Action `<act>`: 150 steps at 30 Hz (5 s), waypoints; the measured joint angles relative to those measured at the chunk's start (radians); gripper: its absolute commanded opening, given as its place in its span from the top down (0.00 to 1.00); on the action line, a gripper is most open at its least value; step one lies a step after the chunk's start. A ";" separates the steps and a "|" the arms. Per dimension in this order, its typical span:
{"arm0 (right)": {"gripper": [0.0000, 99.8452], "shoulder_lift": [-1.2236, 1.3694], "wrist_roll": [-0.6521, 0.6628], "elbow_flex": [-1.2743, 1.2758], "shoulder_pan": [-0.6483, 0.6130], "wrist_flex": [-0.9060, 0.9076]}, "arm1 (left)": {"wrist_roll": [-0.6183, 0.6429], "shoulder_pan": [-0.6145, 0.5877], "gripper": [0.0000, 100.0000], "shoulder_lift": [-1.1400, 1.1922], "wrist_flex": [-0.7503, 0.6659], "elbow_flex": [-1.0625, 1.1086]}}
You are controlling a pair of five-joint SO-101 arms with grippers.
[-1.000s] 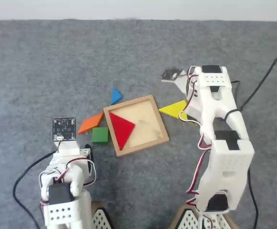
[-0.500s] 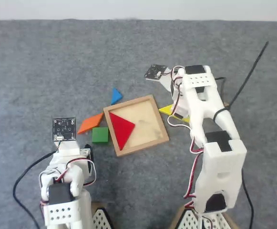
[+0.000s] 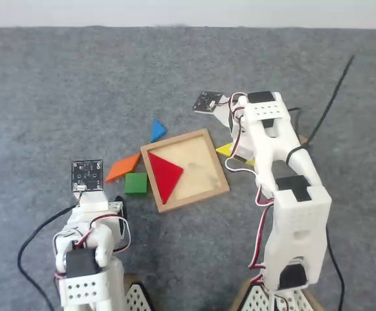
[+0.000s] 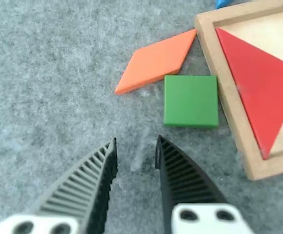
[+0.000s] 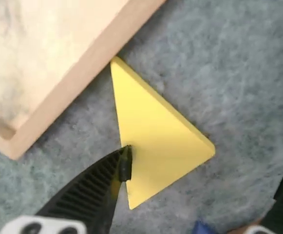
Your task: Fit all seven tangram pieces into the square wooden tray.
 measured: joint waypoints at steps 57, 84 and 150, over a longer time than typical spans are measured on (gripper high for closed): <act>0.99 -0.181 -1.570 -0.133 -0.288 0.058 | 0.000 0.000 0.87 0.000 0.000 0.000; 0.92 -0.025 -2.120 -0.133 -0.404 -0.221 | 0.000 0.000 0.87 0.000 0.000 0.000; 0.99 -0.485 -0.522 0.749 -0.229 -0.856 | 0.000 0.000 0.87 0.000 0.000 0.000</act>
